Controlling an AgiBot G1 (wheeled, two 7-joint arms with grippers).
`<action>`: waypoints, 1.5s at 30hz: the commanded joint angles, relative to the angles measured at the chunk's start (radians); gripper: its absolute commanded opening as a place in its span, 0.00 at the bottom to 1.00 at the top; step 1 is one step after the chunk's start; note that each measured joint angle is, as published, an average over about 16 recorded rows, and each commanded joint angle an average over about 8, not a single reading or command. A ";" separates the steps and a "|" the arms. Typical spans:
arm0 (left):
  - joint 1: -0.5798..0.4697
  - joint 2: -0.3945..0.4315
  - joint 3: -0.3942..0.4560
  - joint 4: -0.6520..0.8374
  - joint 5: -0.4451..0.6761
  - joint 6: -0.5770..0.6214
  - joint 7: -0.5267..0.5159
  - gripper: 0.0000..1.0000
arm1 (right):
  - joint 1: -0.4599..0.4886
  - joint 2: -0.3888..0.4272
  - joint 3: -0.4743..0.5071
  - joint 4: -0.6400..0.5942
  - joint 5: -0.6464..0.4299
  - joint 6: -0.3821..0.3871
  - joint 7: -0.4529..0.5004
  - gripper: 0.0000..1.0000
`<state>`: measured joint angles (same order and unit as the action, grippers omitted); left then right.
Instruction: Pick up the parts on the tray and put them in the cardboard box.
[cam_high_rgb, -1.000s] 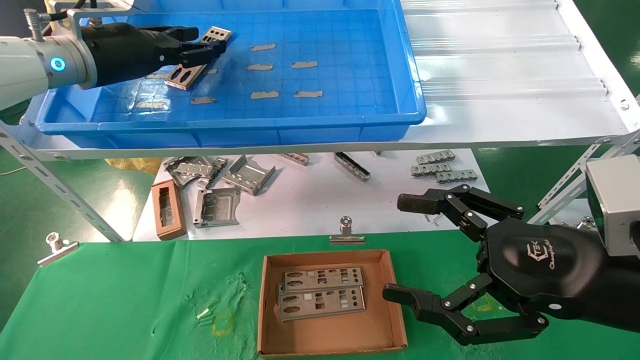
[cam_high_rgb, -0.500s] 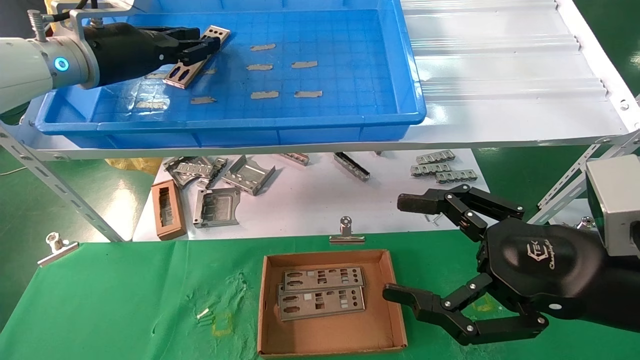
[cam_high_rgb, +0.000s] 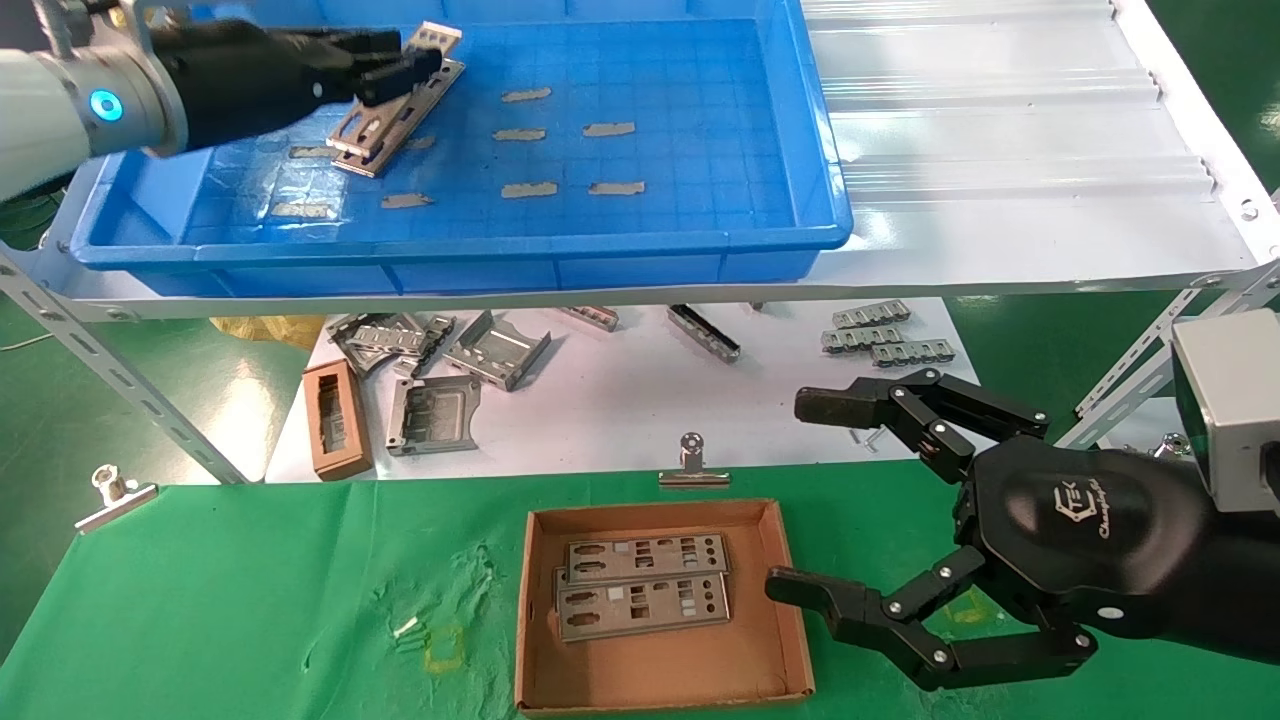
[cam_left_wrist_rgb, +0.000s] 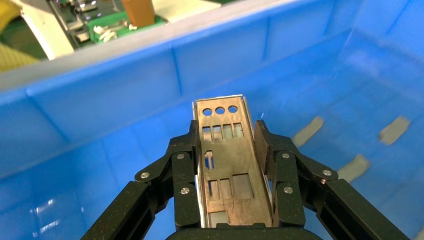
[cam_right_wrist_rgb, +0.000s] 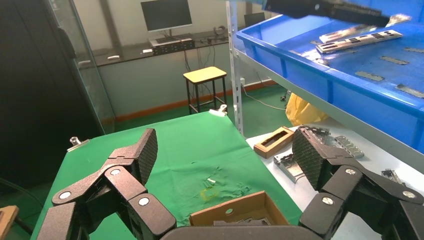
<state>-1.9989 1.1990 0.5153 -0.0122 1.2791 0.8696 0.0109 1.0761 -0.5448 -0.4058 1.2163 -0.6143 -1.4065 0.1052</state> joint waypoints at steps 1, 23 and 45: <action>-0.007 -0.005 -0.004 -0.003 -0.006 0.011 -0.002 0.00 | 0.000 0.000 0.000 0.000 0.000 0.000 0.000 1.00; -0.025 -0.142 -0.026 -0.112 -0.073 0.711 0.012 0.00 | 0.000 0.000 0.000 0.000 0.000 0.000 0.000 1.00; 0.397 -0.272 0.307 -0.770 -0.302 0.678 0.083 0.00 | 0.000 0.000 0.000 0.000 0.000 0.000 0.000 1.00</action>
<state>-1.6073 0.9320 0.8197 -0.7746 0.9832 1.5426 0.1098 1.0761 -0.5448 -0.4058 1.2163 -0.6143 -1.4065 0.1052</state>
